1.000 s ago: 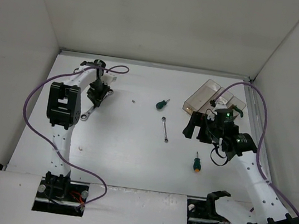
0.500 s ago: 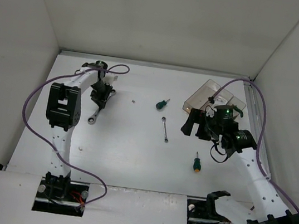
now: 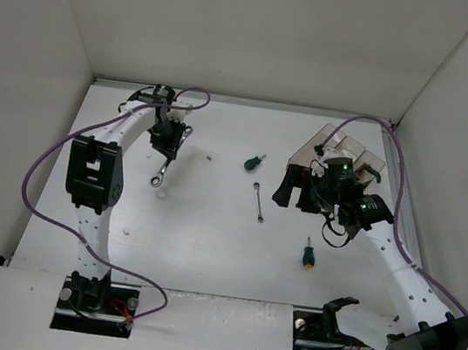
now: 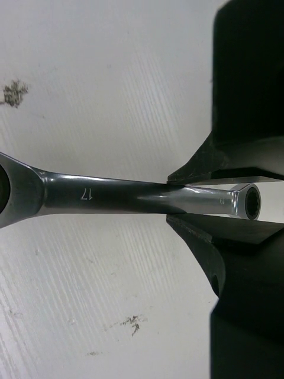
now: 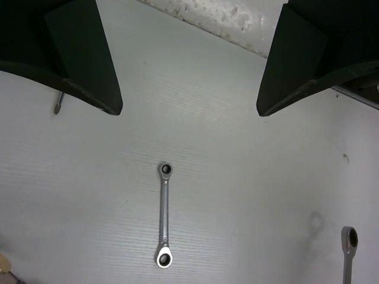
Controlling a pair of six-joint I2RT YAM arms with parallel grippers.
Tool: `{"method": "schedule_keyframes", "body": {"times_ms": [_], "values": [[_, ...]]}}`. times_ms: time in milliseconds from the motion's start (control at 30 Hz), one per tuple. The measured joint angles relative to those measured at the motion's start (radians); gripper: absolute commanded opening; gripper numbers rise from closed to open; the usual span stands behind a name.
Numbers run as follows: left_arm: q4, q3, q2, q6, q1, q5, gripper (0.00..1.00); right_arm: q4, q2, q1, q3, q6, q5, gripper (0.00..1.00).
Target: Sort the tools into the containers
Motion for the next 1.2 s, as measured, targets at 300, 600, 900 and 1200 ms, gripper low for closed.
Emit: {"method": "schedule_keyframes", "body": {"times_ms": [300, 600, 900, 1200], "values": [[0.043, -0.046, -0.096, -0.089, -0.063, 0.097, 0.00, 0.101, 0.060, 0.071, 0.028, 0.079, -0.013, 0.87], [0.138, -0.133, -0.256, -0.240, -0.116, 0.206, 0.00, 0.236, 0.162, 0.151, 0.104, 0.128, -0.016, 0.59], [0.267, -0.253, -0.425, -0.414, -0.193, 0.289, 0.00, 0.373, 0.212, 0.196, 0.138, 0.161, -0.028, 0.54], [0.329, -0.309, -0.531, -0.508, -0.259, 0.306, 0.00, 0.433, 0.247, 0.223, 0.183, 0.173, -0.028, 0.52]]}}
